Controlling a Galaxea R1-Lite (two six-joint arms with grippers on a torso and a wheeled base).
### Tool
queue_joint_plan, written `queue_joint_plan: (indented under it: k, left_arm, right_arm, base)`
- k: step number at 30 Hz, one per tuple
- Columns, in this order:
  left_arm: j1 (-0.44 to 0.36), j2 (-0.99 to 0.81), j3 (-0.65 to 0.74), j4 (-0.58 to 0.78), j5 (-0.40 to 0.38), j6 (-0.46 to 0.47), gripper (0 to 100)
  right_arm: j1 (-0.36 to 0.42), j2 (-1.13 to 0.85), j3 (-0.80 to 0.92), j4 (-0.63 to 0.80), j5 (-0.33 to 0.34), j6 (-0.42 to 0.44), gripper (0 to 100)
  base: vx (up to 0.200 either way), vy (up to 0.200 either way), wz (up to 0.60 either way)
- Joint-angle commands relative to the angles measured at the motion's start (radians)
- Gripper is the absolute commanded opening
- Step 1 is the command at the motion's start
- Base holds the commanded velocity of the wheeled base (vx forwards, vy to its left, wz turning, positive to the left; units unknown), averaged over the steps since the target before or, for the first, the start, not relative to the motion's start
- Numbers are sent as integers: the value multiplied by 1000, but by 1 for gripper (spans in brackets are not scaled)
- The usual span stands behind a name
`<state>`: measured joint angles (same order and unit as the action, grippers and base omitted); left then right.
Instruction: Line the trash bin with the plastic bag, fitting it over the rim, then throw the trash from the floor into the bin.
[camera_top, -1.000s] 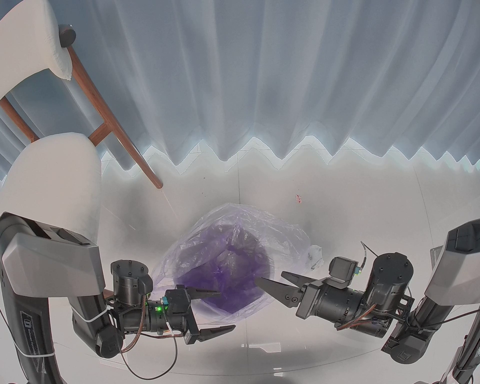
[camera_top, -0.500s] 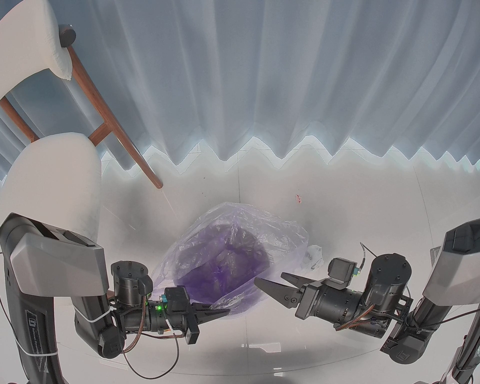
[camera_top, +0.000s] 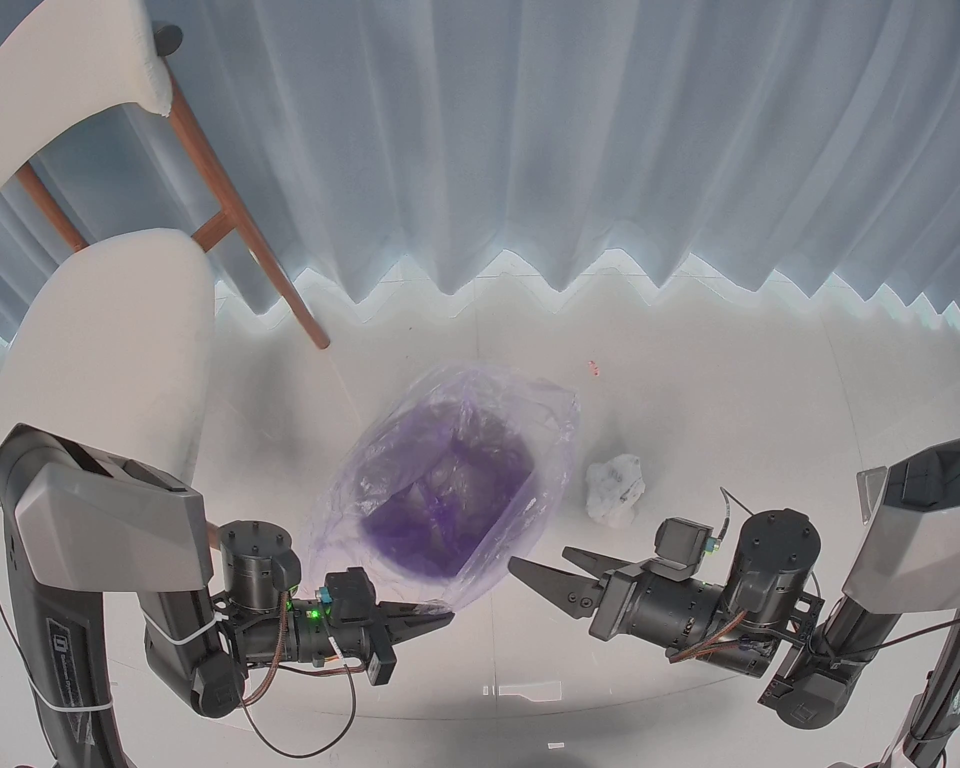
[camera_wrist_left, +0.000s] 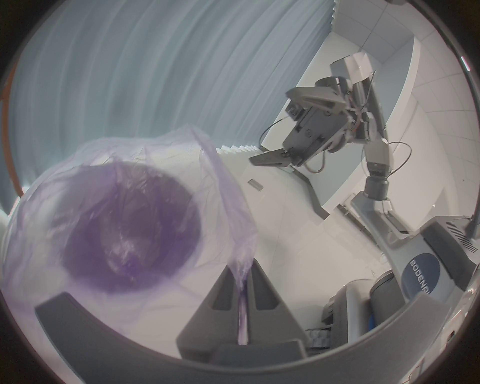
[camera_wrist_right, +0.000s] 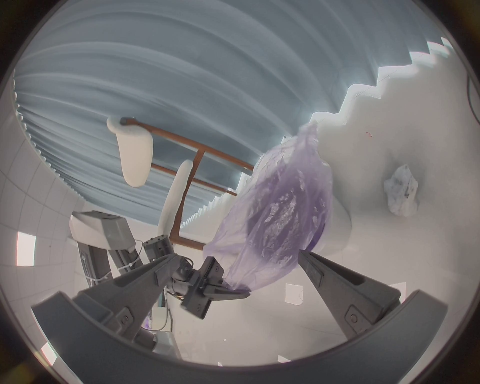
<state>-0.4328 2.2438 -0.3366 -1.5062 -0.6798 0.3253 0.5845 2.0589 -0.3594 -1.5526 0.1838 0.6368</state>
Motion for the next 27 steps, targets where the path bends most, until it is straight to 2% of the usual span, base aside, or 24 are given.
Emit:
queue_joint_plan:
  k: [1, 7, 19, 25, 27]
  left_arm:
    - [9, 8, -2, -2, 49, 26, 0]
    - [32, 82, -50, -2, 57, 57, 0]
    - [-15, 163, -91, -2, 68, 57, 0]
    - [-83, 161, -88, -2, 117, 43, 0]
    - [-87, 165, -93, -2, 123, 43, 0]
  right_arm:
    - [-14, 1, -7, -18, 0, 0, 100]
    - [-18, 4, -7, -17, 2, 1, 100]
    - [-26, 93, -82, 6, -15, 6, 100]
    - [-28, 124, -187, 117, -144, 7, 100]
    - [-28, 133, -193, 114, -153, 6, 100]
  base:
    - [0, 0, 0]
    - [0, 0, 0]
    - [0, 0, 0]
    - [0, 0, 0]
    - [0, 0, 0]
